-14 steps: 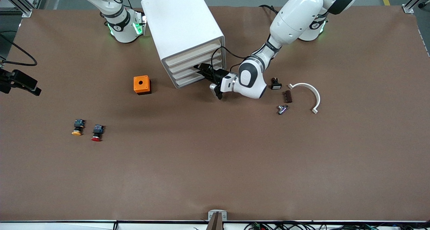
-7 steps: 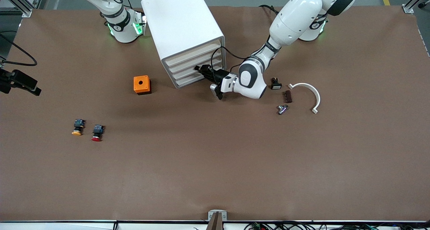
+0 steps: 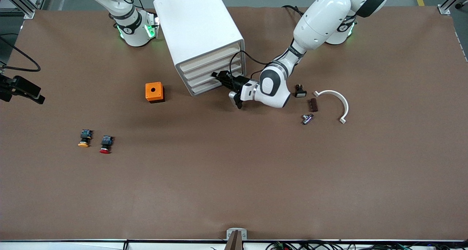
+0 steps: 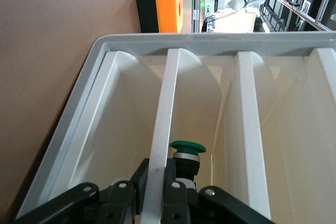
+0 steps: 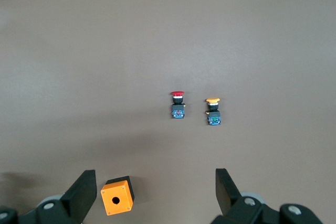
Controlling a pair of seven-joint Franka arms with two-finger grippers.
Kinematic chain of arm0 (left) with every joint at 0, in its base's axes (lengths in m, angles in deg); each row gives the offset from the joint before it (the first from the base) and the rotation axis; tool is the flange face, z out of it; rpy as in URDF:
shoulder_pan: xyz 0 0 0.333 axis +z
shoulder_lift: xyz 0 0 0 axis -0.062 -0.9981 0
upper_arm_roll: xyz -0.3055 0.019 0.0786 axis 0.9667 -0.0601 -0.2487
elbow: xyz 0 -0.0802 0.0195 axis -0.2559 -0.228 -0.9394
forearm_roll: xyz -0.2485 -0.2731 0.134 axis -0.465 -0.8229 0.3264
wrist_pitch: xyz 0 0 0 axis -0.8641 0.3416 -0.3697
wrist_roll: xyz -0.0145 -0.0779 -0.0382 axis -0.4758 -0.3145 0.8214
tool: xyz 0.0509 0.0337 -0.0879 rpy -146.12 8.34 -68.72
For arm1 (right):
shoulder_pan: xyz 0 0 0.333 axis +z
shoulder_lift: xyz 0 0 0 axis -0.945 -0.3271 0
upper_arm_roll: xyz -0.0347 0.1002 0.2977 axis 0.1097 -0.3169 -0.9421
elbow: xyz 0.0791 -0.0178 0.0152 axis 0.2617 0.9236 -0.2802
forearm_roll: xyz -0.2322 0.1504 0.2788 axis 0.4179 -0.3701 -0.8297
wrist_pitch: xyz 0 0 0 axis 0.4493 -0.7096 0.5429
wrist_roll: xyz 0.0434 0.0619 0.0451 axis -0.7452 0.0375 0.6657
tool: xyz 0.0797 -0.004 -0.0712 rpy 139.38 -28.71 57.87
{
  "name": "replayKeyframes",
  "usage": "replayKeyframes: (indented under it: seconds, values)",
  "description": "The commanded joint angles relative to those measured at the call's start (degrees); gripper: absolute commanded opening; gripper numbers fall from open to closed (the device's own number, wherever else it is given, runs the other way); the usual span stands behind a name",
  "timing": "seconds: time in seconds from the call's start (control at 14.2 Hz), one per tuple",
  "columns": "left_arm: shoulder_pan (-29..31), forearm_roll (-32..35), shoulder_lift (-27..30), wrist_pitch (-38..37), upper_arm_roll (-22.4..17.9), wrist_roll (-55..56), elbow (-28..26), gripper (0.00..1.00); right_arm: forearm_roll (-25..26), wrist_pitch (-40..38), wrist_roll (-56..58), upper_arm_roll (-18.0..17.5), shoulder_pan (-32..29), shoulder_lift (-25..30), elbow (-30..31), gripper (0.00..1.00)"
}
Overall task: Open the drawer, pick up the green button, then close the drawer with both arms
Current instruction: 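Pull the drawer open with the left gripper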
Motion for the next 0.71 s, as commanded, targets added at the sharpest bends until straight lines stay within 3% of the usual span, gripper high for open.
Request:
replayKeyframes:
  seconds: [0.0,0.64]
  values:
    - [0.2,-1.1,-2.2,0.7,-2.3,0.4,4.1,0.07,0.0,-0.1,-0.5,-0.3,0.0,0.1,-0.4,1.00]
    - [2.6,0.2,-2.9,0.5,-6.6,2.1,7.8,0.07,0.1,0.0,-0.5,-0.5,1.1,-0.9,-0.4,1.00]
